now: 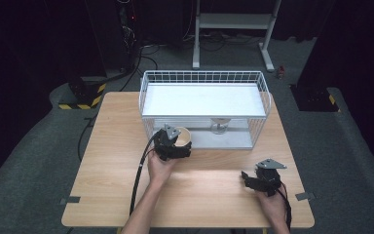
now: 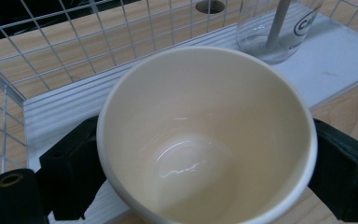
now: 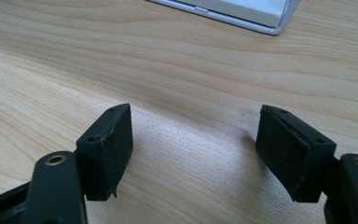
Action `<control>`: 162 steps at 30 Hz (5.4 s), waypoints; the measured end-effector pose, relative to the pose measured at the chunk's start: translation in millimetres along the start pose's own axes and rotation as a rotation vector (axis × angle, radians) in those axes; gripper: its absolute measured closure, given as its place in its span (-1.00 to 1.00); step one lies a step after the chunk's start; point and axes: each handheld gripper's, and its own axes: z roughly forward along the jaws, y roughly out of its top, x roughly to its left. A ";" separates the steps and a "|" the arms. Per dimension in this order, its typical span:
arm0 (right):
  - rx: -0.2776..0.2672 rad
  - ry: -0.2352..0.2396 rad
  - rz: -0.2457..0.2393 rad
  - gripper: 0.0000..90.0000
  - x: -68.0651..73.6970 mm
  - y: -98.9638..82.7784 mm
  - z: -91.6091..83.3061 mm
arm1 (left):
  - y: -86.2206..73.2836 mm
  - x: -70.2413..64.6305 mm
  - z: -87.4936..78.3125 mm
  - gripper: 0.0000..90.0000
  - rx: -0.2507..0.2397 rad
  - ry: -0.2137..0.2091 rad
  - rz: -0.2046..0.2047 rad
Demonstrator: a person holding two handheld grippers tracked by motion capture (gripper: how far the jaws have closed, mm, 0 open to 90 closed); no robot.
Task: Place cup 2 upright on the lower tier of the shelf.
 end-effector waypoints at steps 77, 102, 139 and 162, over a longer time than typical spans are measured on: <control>0.000 0.000 -0.003 -0.39 -0.2 0.1 0.0 | -23.7 11.6 4.4 -0.61 0.036 -0.022 -0.061; 0.001 0.000 -0.003 -0.39 -0.1 0.1 0.0 | -23.9 13.7 19.0 -0.18 0.043 0.056 -0.091; 0.002 -0.001 -0.001 -0.40 0.0 0.1 -0.1 | -10.8 20.7 49.5 0.42 0.083 0.102 -0.104; 0.003 -0.001 0.003 -0.39 0.3 0.1 -0.2 | -12.3 23.2 30.1 -0.21 0.059 0.048 -0.118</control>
